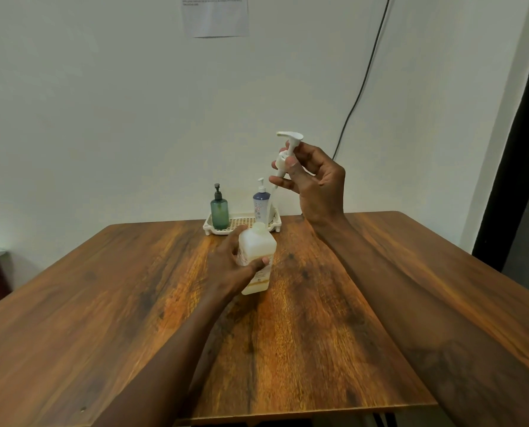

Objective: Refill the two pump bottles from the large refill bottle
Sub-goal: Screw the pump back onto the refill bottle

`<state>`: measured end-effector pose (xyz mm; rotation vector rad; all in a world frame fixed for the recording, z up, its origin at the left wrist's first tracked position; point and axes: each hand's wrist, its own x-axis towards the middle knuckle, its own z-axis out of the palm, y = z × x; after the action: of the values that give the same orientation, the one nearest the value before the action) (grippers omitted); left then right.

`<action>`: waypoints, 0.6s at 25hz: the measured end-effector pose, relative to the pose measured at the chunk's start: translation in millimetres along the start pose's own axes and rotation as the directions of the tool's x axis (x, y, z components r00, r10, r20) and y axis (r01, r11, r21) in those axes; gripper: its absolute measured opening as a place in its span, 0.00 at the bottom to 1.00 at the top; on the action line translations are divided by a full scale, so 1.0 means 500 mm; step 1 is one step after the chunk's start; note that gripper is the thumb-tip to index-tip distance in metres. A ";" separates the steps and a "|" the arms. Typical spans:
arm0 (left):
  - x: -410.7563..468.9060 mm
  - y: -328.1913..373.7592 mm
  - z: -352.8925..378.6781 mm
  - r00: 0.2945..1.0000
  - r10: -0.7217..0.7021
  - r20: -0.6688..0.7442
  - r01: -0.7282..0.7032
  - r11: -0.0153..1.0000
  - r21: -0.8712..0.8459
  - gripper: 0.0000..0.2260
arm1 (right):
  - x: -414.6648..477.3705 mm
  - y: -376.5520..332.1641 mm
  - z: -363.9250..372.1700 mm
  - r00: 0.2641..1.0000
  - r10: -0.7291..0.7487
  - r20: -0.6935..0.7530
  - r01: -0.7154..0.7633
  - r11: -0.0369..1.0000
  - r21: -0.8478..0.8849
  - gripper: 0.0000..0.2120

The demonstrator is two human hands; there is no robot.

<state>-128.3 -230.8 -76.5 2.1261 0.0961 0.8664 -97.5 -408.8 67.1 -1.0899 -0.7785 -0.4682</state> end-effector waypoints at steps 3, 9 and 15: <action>0.000 0.004 -0.001 1.000 -0.008 0.010 0.008 1.000 -0.011 0.42 | 0.006 -0.013 0.007 1.000 -0.004 -0.005 0.004 0.999 0.038 0.12; -0.008 0.034 -0.012 0.998 0.066 -0.025 -0.068 0.988 -0.141 0.41 | -0.002 -0.003 0.006 0.997 0.071 0.024 -0.073 0.994 0.084 0.09; 0.013 0.082 -0.024 0.986 0.145 -0.079 -0.160 0.958 -0.237 0.40 | -0.023 0.039 -0.008 0.980 0.189 0.066 -0.185 0.980 -0.068 0.10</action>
<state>-139.7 -247.7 -38.6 1.8957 -0.1391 0.9814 -90.6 -405.2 45.5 -1.2303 -0.7203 -0.2960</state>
